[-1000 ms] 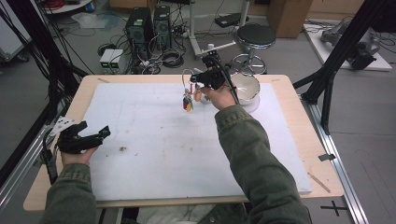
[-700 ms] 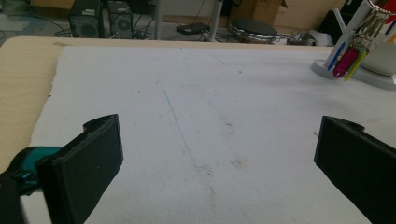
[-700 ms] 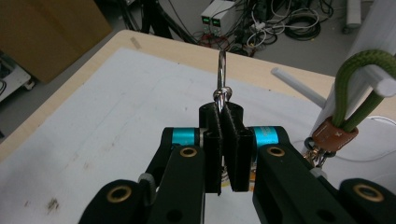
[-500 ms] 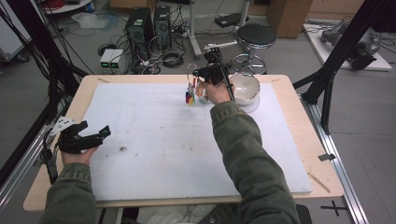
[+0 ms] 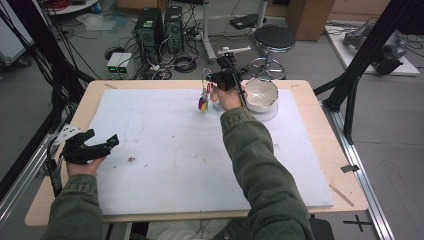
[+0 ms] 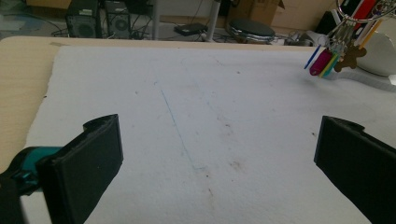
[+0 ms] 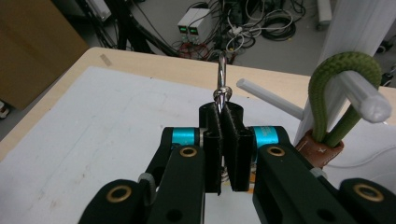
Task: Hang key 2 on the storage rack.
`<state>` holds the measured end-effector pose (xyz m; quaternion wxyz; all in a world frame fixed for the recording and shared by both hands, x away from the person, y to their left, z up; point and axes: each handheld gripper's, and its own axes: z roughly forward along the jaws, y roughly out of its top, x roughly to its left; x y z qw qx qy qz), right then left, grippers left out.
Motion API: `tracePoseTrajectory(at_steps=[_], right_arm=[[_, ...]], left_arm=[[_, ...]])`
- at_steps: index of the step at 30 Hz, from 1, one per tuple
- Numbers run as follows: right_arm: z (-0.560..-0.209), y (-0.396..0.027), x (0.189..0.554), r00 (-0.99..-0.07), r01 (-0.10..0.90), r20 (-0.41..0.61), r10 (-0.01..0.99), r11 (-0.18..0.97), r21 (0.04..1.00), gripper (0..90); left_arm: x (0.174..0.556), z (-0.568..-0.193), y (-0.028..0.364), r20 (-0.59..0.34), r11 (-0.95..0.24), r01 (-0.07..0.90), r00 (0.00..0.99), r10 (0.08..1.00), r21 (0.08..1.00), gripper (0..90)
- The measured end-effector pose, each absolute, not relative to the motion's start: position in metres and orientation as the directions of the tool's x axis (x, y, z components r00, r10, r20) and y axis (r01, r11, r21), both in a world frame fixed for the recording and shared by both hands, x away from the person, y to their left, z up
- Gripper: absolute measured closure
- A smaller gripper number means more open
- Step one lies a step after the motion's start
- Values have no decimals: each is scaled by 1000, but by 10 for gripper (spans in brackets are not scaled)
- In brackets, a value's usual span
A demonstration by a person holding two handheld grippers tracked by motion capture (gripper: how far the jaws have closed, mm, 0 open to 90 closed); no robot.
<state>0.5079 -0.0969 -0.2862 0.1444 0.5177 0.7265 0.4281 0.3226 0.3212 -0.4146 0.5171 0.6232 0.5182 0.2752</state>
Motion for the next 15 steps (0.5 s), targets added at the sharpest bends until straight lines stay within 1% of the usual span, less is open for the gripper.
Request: tracePoseTrajectory(at_steps=[6, 15], right_arm=[[-288, -96, 510, -404, 624, 221, 888, 91, 776, 868], [-295, -96, 516, -379, 641, 242, 893, 65, 765, 868]], left_arm=[[322, -414, 320, -186, 66, 356, 313, 932, 932, 17], [322, -415, 320, -184, 63, 359, 313, 932, 931, 17]])
